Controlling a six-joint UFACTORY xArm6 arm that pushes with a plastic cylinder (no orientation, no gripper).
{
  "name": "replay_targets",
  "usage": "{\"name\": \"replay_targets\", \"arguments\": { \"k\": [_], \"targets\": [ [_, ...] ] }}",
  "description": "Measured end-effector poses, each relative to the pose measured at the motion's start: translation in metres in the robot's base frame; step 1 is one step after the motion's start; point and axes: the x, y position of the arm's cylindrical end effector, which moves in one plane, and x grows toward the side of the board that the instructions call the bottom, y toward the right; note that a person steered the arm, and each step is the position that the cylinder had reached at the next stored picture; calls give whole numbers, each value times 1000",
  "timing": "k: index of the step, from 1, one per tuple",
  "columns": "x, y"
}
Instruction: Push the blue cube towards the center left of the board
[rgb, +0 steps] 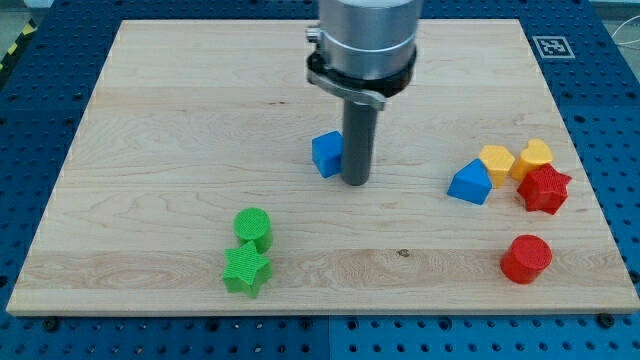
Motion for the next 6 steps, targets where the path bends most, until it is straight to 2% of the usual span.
{"name": "replay_targets", "arguments": {
  "k": [1, 3, 5, 6],
  "targets": [
    [-24, -13],
    [-33, -111],
    [-38, -114],
    [-52, -146]
  ]
}}
